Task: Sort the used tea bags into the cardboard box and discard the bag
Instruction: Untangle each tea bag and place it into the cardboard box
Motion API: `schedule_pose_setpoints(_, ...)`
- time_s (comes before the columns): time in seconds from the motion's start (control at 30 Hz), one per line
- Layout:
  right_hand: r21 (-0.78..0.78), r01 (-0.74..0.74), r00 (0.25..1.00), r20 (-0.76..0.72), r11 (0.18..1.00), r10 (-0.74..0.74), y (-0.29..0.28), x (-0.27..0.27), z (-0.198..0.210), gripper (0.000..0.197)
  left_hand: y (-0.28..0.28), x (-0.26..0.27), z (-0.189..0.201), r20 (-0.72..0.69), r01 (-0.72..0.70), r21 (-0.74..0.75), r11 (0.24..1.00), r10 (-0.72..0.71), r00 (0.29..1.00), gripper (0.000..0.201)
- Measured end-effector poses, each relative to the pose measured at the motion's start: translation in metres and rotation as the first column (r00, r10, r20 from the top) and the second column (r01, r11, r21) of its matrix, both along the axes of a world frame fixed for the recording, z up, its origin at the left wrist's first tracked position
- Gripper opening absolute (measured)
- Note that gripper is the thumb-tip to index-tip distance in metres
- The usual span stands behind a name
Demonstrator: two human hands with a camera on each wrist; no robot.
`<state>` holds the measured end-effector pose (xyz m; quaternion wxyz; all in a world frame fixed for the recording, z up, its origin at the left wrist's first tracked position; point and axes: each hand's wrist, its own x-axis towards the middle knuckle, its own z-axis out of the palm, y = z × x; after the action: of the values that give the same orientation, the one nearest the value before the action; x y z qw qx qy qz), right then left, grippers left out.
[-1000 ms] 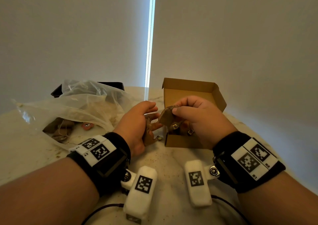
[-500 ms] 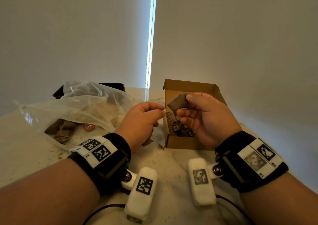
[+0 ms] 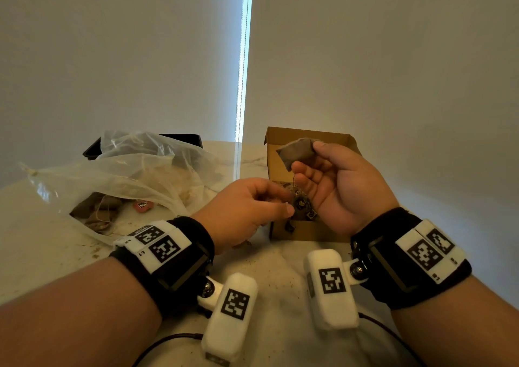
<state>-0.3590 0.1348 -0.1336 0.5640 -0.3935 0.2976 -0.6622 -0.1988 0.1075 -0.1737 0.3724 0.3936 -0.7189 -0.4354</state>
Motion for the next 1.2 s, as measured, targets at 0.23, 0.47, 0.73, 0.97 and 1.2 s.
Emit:
schedule_pose_setpoints(0.23, 0.025, 0.019, 0.998, -0.063, 1.0, -0.018, -0.002, -0.001, -0.001, 0.025, 0.0, -0.001, -0.005, 0.089, 0.03, -0.048, 0.998, -0.026, 0.996, 0.008)
schedule_pose_setpoints(0.47, 0.06, 0.272, 0.948, -0.186, 0.96, -0.257, -0.011, -0.011, -0.005, 0.03, 0.003, -0.001, 0.0, 0.112, 0.134, -0.001, 0.991, -0.133, 0.985, 0.011)
schedule_pose_setpoints(0.73, 0.02, 0.424, 0.878, -0.254, 0.905, -0.406, -0.014, -0.02, -0.007, 0.006, 0.006, 0.002, 0.003, 0.121, 0.221, 0.065, 0.973, -0.228, 0.966, 0.009)
schedule_pose_setpoints(0.97, -0.043, 0.548, 0.772, -0.36, 0.836, -0.524, -0.019, -0.029, -0.009, 0.005, 0.004, 0.009, 0.004, 0.172, 0.236, 0.096, 0.967, -0.25, 0.953, 0.01)
schedule_pose_setpoints(1.2, 0.104, 0.276, 0.949, -0.186, 0.955, -0.254, -0.015, -0.029, -0.003, 0.009, -0.006, 0.013, 0.004, -0.193, -0.094, 0.038, 0.995, 0.1, 0.976, 0.016)
